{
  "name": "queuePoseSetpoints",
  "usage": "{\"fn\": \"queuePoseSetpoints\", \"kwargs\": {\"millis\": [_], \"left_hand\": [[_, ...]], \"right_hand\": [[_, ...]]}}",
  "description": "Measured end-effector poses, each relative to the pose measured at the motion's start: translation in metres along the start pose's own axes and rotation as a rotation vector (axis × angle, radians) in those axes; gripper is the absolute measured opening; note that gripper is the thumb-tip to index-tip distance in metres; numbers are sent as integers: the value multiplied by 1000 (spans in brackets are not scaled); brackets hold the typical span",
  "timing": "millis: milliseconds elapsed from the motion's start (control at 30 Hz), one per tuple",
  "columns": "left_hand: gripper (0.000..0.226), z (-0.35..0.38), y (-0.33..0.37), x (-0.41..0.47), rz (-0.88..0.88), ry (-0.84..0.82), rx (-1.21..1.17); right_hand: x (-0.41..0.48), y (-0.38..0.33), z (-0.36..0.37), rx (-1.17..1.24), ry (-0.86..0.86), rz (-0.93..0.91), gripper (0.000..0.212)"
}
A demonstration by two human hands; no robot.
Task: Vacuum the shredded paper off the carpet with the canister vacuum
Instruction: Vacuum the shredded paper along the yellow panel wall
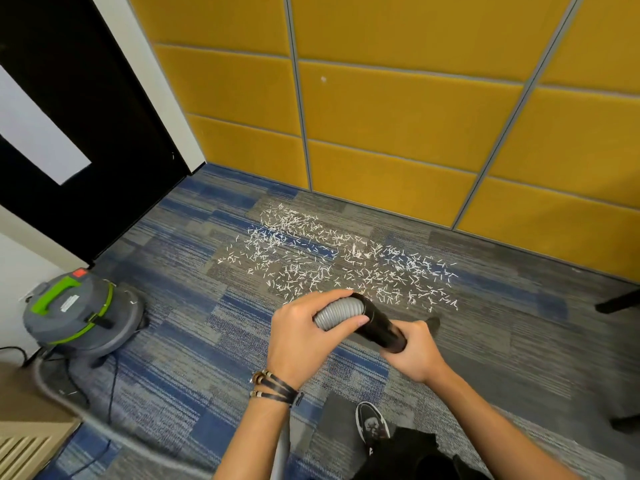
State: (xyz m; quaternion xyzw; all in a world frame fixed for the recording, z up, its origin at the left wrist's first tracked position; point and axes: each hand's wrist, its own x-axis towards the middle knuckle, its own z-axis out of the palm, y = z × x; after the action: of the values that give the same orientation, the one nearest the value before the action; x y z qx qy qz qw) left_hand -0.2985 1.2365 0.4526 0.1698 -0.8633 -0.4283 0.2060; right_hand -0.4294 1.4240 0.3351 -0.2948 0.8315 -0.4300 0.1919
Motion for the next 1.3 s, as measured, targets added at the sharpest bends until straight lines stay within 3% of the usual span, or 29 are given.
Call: {"fn": "queuePoseSetpoints", "kwargs": {"millis": [433,600,867,1300], "left_hand": [[43,-41,0,-4,52,100,61],[43,-49,-1,-6,54,101,17],[43,-55,-3,-10,49,194,9],[41,-78,-1,-14,71,173,20]], "right_hand": [[26,-31,32,91,-66,-92,36],[24,-38,29,71,-105,-113,24],[33,-44,22,-17,-138,-170,30],[32,-68,41,67,-177,-199,45]]}}
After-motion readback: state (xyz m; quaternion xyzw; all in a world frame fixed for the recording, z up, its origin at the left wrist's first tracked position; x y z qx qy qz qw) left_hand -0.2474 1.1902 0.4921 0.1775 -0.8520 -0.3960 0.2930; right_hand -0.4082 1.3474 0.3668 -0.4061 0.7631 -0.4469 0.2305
